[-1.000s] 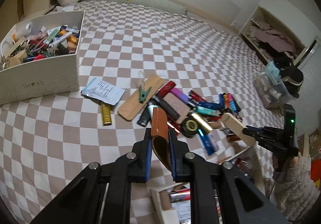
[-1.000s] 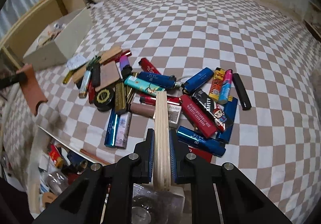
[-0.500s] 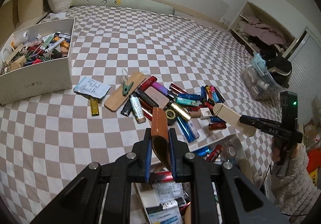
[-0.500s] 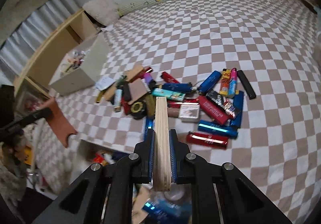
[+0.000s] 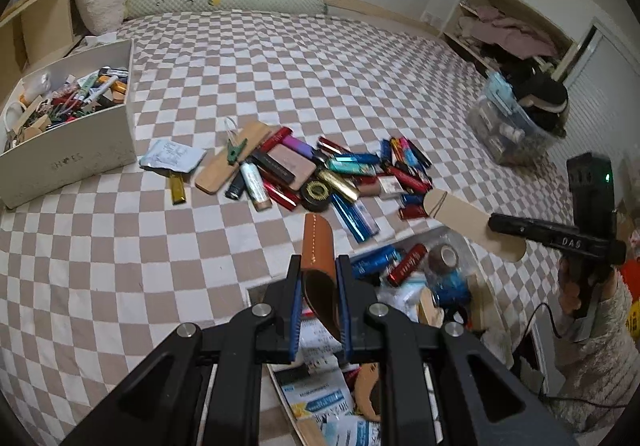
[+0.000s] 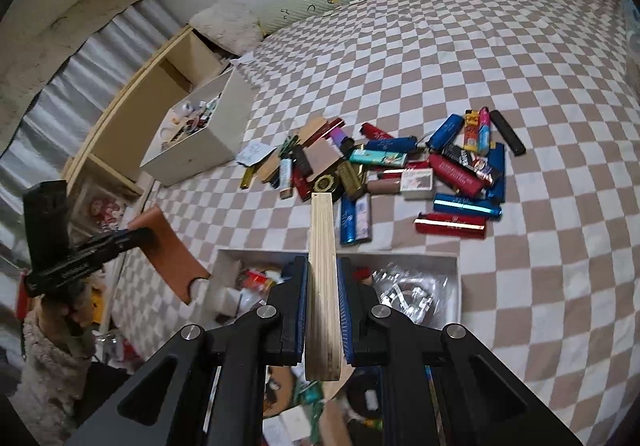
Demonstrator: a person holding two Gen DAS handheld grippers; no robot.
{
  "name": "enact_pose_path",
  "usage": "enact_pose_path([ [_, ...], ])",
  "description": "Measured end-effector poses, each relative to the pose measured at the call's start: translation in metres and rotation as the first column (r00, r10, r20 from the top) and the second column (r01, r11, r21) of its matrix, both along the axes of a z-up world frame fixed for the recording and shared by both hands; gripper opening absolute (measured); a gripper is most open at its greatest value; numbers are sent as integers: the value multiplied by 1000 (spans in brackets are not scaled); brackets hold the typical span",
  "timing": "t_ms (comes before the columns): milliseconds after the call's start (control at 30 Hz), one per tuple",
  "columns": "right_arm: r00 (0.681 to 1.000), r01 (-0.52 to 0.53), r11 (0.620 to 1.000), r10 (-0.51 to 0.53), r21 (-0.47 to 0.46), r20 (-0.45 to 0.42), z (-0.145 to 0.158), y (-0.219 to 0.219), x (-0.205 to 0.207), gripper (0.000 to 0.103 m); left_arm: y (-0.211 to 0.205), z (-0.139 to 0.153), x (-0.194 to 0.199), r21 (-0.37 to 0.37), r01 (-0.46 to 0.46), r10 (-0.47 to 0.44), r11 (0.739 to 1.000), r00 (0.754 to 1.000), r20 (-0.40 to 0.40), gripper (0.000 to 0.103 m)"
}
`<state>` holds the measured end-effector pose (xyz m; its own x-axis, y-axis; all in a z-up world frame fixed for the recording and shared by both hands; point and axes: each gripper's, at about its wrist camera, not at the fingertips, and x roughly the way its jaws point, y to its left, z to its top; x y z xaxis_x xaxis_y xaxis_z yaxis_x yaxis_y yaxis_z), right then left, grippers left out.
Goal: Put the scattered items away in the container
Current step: 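Carry both items over the open box and open the left tool, dropping the leather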
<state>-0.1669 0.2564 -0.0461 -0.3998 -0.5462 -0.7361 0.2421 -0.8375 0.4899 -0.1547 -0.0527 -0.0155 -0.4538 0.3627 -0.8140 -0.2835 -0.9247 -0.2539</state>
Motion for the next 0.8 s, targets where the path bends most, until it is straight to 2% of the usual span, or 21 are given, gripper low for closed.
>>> enact_pose_path([
  [100,1000,-6,1000,6,-14,-1,3,-1,10,15,11,-9,6,-46,51,-50,998,999,14,15],
  [400,999,-17,997,19,-69,28,0,-7,36,15,27,-45,2,-102,131,-119,986,987,111,15],
  [667,996,-49,989,58,-140,61,-4,-15,58,15,28,-60,-10,-139,160,-143,977,982,126,16],
  [733,994,-72,985,83,-154,68,-4,-21,65,15,29,-64,-15,-154,160,-141,975,982,123,25],
  [800,990,-104,979,119,-175,80,-6,-29,72,15,32,-69,-17,-165,159,-139,973,982,126,50],
])
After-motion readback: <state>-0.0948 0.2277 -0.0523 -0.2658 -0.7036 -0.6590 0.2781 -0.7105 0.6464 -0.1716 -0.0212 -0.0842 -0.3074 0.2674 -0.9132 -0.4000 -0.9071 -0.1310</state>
